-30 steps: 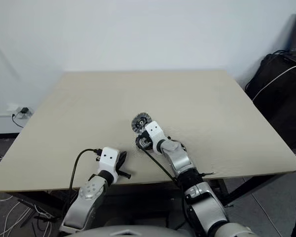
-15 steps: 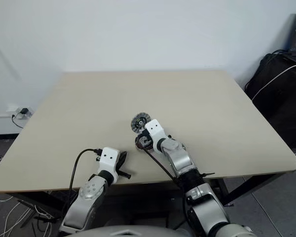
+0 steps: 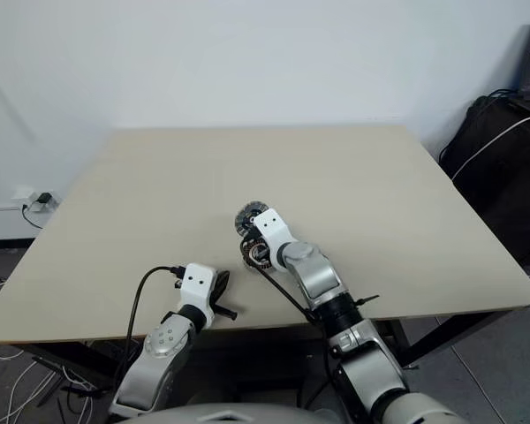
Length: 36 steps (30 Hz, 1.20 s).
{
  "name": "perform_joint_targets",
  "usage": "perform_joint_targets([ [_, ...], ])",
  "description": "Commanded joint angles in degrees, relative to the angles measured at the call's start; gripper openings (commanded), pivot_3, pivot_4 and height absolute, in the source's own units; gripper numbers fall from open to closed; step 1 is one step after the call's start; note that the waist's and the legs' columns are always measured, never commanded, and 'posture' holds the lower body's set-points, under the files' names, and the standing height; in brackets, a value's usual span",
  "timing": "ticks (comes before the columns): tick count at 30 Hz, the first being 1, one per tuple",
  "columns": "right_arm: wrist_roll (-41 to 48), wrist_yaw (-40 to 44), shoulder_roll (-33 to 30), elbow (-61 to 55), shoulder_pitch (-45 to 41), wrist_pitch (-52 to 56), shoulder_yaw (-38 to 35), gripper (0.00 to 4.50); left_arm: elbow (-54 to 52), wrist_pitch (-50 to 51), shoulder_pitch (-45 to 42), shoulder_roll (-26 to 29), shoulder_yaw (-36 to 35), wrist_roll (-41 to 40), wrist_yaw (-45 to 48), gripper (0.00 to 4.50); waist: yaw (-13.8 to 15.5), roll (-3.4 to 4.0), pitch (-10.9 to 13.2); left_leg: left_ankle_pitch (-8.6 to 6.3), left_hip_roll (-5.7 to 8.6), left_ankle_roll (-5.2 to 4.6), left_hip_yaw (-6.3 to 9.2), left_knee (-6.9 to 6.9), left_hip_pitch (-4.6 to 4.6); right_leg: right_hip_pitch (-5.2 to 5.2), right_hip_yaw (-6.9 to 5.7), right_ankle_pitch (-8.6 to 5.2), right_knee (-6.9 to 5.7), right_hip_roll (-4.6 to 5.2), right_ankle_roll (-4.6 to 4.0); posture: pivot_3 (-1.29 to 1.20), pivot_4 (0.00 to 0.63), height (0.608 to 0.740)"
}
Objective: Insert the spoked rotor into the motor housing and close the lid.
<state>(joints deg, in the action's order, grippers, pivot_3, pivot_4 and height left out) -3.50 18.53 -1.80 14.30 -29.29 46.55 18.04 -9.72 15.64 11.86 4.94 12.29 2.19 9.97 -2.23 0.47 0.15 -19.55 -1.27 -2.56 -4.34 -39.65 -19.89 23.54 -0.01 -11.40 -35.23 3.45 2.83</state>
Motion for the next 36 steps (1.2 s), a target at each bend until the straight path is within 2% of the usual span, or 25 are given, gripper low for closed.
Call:
perform_joint_targets([
  [1, -0.35, -0.09, 0.16, -0.44, -2.13, 0.56, 0.08, 1.53, -0.76, -1.54, -0.72, -0.31, 0.02, 0.07, -0.34, 0.0, 0.0, 0.0, 0.0, 0.0, 0.0, 0.0, 0.0, 0.0, 0.0, 0.0, 0.0, 0.0, 0.0, 0.0, 0.0, 0.0, 0.0, 0.74],
  [22, -3.6, 0.47, -1.27, 4.57, -4.18, -0.27, 4.79, 1.53, -0.94, -1.96, -0.24, -0.52, -0.19, 0.05, -0.99, 0.0, -0.05, 0.0, 0.0, 0.0, 0.0, 0.0, 0.0, 0.0, 0.0, 0.0, -0.01, 0.0, 0.01, 0.0, 0.0, 0.0, 0.0, 0.74],
  [36, -4.77, 2.33, -1.29, 7.65, -5.71, -1.39, 5.33, 1.53, -0.78, -2.25, -0.39, -0.58, 0.05, 0.21, -1.4, 0.0, -0.07, 0.0, 0.0, 0.0, 0.0, 0.0, 0.01, 0.0, 0.05, -0.04, -0.01, 0.0, -0.01, 0.0, 0.0, 0.0, 0.0, 0.74],
])
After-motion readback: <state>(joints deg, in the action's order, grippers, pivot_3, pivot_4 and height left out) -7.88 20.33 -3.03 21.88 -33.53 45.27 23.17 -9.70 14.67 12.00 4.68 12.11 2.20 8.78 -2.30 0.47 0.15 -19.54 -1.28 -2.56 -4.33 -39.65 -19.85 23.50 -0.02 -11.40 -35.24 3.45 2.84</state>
